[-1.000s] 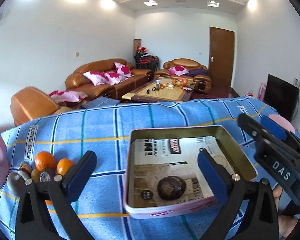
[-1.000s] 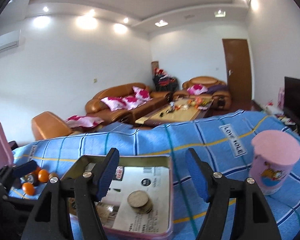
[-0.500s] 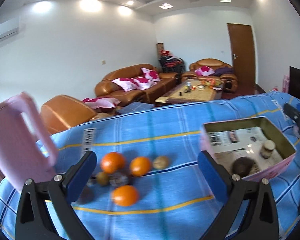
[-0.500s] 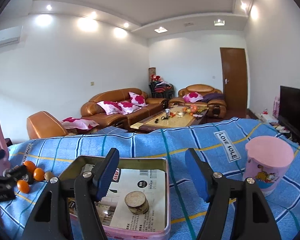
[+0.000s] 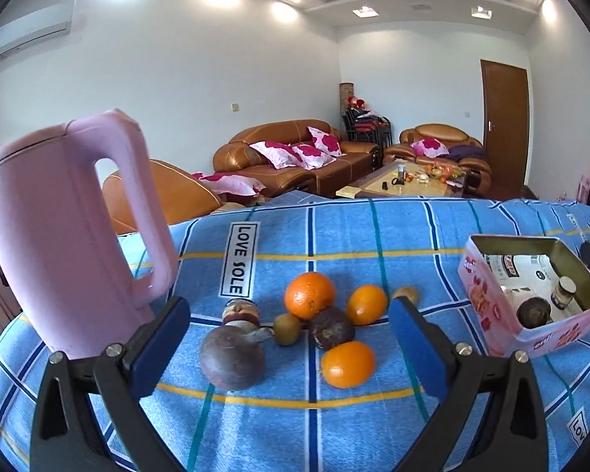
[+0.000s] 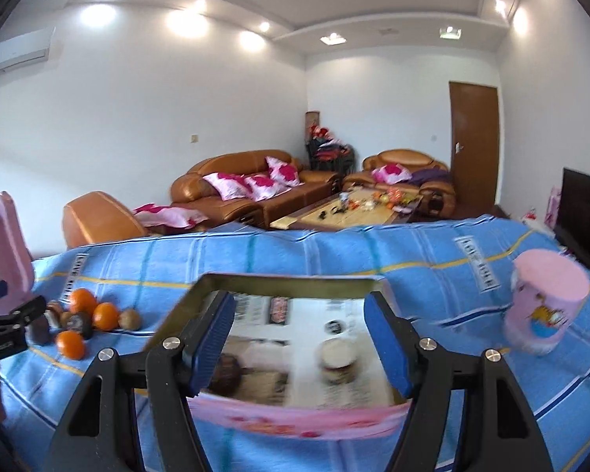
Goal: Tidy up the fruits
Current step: 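Withdraw both open tools from the tin back toward the fruits, then grasp an orange with the right tool while the left tool grasps the dark purple fruit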
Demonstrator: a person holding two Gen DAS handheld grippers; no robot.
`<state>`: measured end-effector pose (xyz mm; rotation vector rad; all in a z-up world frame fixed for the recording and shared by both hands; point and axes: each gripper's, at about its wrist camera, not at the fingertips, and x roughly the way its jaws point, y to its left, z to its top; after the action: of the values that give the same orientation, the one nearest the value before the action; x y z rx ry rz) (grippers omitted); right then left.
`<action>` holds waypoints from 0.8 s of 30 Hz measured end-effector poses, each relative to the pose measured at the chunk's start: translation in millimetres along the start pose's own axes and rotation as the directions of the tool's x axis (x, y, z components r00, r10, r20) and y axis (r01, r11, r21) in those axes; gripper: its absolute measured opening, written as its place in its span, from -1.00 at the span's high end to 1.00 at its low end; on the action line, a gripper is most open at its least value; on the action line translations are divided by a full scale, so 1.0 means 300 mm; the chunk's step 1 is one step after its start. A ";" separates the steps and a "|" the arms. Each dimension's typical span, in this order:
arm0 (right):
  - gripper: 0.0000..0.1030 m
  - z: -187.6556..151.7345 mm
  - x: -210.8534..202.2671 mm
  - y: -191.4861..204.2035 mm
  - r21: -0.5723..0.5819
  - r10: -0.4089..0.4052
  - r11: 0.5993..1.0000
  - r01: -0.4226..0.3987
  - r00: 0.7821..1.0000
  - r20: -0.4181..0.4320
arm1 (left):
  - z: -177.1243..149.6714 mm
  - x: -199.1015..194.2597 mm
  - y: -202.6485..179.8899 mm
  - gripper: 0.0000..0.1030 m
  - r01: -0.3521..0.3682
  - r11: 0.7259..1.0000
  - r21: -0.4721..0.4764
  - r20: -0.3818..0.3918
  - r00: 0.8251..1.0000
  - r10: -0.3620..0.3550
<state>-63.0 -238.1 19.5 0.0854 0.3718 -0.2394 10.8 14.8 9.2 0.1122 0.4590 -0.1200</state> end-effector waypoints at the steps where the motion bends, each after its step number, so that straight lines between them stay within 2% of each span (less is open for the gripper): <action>1: -0.35 -0.003 0.000 0.018 -0.002 0.010 1.000 -0.010 1.000 -0.004 | -0.001 -0.001 0.003 -1.00 -0.005 1.000 0.006 0.005 1.000 0.005; 5: -0.35 -0.012 0.007 0.119 -0.012 0.061 0.998 -0.061 0.998 -0.013 | -0.004 -0.011 0.028 -1.00 -0.024 0.999 0.029 0.013 1.000 0.024; 11: -0.36 -0.016 0.028 0.241 -0.014 0.141 0.990 -0.142 0.989 -0.050 | 0.017 0.023 0.138 -1.00 -0.065 0.998 -0.018 -0.058 0.996 0.064; 16: -0.36 -0.027 0.066 0.354 0.001 0.219 0.975 -0.221 0.968 -0.122 | 0.024 0.060 0.235 -1.00 -0.125 0.991 -0.053 -0.113 0.987 0.118; 19: -0.36 -0.047 0.110 0.425 0.015 0.280 0.959 -0.283 0.939 -0.202 | 0.026 0.069 0.278 -1.00 -0.110 0.991 -0.078 -0.139 0.985 0.099; 21: -0.36 -0.058 0.139 0.477 0.016 0.317 0.946 -0.325 0.911 -0.264 | 0.033 0.065 0.289 -1.00 -0.084 0.994 -0.069 -0.143 0.987 0.073; 24: -0.36 -0.072 0.174 0.546 -0.011 0.328 0.937 -0.350 0.887 -0.325 | 0.050 0.053 0.301 -1.00 -0.068 0.997 -0.035 -0.128 0.990 0.063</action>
<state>17.1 -88.0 -13.6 0.1198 0.6796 0.1391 44.2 100.4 22.7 0.0962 0.5840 -0.0395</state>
